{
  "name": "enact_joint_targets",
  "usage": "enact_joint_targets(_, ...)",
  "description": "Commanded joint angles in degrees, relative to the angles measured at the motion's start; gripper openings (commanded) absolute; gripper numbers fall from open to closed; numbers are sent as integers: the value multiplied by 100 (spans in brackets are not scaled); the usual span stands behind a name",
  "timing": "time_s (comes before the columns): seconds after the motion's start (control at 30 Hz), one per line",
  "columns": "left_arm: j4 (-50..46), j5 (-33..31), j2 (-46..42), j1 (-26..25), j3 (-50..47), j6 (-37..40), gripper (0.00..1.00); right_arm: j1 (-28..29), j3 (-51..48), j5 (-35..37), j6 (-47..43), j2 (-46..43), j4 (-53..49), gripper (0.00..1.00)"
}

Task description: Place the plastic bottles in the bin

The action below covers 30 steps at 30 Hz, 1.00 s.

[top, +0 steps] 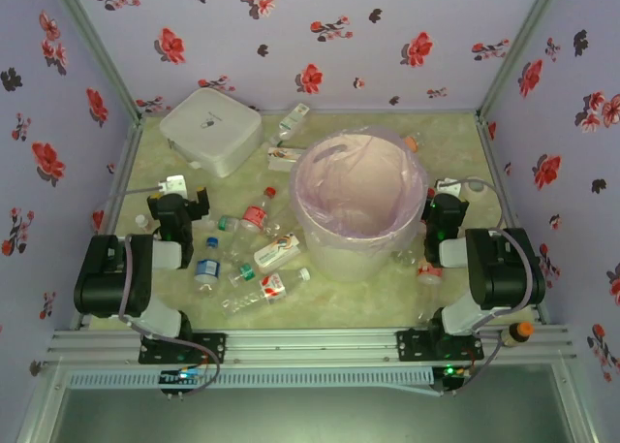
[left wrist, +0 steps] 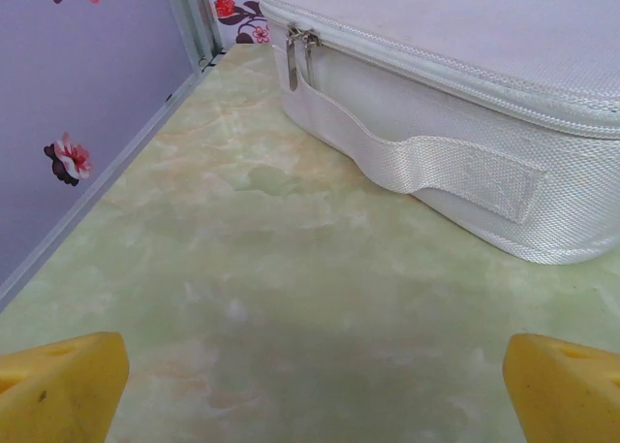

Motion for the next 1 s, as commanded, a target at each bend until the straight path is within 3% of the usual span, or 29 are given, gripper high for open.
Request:
enact_joint_targets(0.0, 200, -95, 61, -29, -32, -66, 100, -18, 108, -51, 47, -50, 11, 99)
enact_joint_targets(0.83, 50, 57, -36, 52, 10, -92, 100, -31, 149, 5, 111, -128, -56, 99)
enact_joint_targets(0.97, -1183, -34, -1139, 42, 187, -136, 100, -27, 668, 230, 190, -1117, -1789, 99)
